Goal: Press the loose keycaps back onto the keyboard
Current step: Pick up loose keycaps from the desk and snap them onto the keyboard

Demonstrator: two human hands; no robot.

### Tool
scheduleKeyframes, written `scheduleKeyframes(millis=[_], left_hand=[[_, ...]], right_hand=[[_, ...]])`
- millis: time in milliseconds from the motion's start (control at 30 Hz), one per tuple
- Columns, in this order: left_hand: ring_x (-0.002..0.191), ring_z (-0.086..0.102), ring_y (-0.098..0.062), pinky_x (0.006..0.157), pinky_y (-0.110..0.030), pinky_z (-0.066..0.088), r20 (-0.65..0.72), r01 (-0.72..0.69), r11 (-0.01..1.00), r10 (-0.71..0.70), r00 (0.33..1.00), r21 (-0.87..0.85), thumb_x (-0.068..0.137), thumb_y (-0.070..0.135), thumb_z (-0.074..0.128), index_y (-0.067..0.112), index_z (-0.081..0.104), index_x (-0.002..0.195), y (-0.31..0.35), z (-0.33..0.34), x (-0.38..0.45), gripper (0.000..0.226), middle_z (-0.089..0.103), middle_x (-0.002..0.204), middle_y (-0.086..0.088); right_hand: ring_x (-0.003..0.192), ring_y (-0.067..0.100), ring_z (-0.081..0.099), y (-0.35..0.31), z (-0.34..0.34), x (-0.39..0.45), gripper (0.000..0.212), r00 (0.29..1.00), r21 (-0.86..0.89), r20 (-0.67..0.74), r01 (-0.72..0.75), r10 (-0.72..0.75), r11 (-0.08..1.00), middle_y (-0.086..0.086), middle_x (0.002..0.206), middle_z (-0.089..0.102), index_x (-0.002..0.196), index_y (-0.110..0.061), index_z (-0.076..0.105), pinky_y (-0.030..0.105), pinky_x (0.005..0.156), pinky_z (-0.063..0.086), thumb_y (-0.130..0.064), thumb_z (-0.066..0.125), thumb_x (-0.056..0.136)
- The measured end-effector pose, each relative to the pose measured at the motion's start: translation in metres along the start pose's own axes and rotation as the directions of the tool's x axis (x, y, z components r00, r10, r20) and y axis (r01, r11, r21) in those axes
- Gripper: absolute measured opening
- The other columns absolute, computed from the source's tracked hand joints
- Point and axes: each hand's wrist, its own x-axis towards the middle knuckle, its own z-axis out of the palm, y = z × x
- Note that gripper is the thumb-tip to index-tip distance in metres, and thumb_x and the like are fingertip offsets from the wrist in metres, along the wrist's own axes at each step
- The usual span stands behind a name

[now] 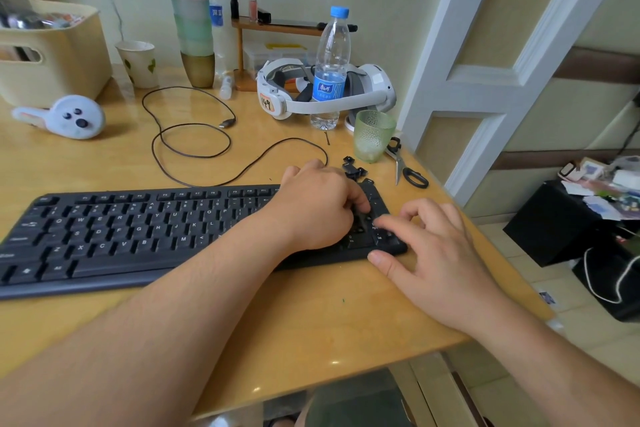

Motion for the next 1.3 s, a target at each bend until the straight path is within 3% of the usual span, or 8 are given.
scheduleKeyframes(millis=[300,433,567,733,900,1033,1100,1300], left_hand=[[0.112,0.042,-0.020,0.092,-0.040,0.030,-0.023,0.031,1.000,-0.031,0.999,-0.002,0.087,0.010,0.051,0.045,0.071,0.106,-0.006,-0.004,-0.002,0.044,0.061,0.102,0.015],[0.111,0.045,-0.021,0.096,-0.039,0.036,-0.052,0.053,0.998,-0.055,0.997,-0.034,0.087,0.010,0.052,0.046,0.071,0.104,-0.016,-0.011,-0.002,0.044,0.062,0.105,0.013],[0.113,0.051,-0.020,0.097,-0.042,0.045,-0.147,0.111,0.994,-0.110,0.983,-0.004,0.090,0.015,0.055,0.043,0.072,0.104,-0.033,-0.021,-0.002,0.036,0.064,0.107,0.012],[0.113,0.053,-0.017,0.094,-0.040,0.051,-0.178,0.177,0.984,-0.169,0.969,0.032,0.092,0.020,0.055,0.042,0.073,0.112,-0.044,-0.023,-0.001,0.034,0.064,0.113,0.012],[0.112,0.053,-0.016,0.092,-0.038,0.051,-0.184,0.214,0.976,-0.204,0.962,0.037,0.093,0.021,0.053,0.043,0.073,0.110,-0.048,-0.020,0.001,0.034,0.064,0.114,0.013],[0.110,0.053,-0.012,0.089,-0.035,0.050,-0.208,0.229,0.973,-0.217,0.954,0.034,0.095,0.023,0.053,0.044,0.072,0.110,-0.046,-0.018,0.002,0.032,0.062,0.113,0.017],[0.109,0.053,-0.010,0.086,-0.033,0.049,-0.214,0.229,0.973,-0.217,0.953,0.032,0.095,0.023,0.054,0.044,0.072,0.110,-0.043,-0.017,0.002,0.032,0.062,0.112,0.019],[0.103,0.056,-0.007,0.086,-0.033,0.052,-0.229,0.206,0.979,-0.203,0.952,-0.012,0.094,0.025,0.058,0.043,0.073,0.107,-0.034,-0.013,0.003,0.027,0.063,0.106,0.020]], right_hand=[[0.109,0.013,0.040,0.000,-0.003,0.003,0.050,0.999,0.079,0.031,-0.019,0.016,0.997,-0.015,0.112,0.043,0.123,-0.040,0.069,0.042,0.094,0.043,-0.070,0.050,0.087],[0.098,0.003,0.054,0.009,-0.011,0.034,0.034,0.991,0.306,-0.066,-0.089,0.115,0.948,-0.018,0.101,0.055,0.128,-0.034,0.068,0.033,0.088,0.046,-0.044,0.055,0.098],[0.086,0.001,0.056,0.009,-0.022,0.099,0.022,0.984,0.210,0.076,-0.174,0.161,0.962,-0.020,0.095,0.064,0.115,-0.034,0.074,0.019,0.074,0.041,-0.024,0.062,0.099],[0.088,0.006,0.064,0.000,-0.003,0.160,0.013,0.957,0.140,0.253,-0.181,0.141,0.973,-0.021,0.087,0.065,0.096,-0.035,0.078,0.024,0.075,0.048,-0.024,0.072,0.093],[0.082,0.011,0.064,0.024,0.000,0.172,0.038,0.924,-0.020,0.338,-0.182,0.178,0.983,-0.011,0.091,0.069,0.080,-0.035,0.075,0.032,0.075,0.057,0.000,0.062,0.090],[0.082,-0.001,0.057,0.036,-0.005,0.156,0.039,0.910,0.103,0.410,-0.117,0.065,0.988,-0.019,0.089,0.063,0.097,-0.041,0.076,0.021,0.068,0.045,-0.003,0.069,0.091],[0.088,0.003,0.057,0.038,-0.001,0.152,0.042,0.904,0.104,0.426,-0.073,0.022,0.992,-0.018,0.096,0.062,0.105,-0.046,0.075,0.028,0.076,0.049,-0.006,0.070,0.092],[0.075,0.004,0.050,0.047,0.010,0.149,0.025,0.930,0.135,0.367,-0.077,0.023,0.988,-0.014,0.085,0.053,0.097,-0.039,0.073,0.024,0.061,0.035,-0.015,0.069,0.096]])
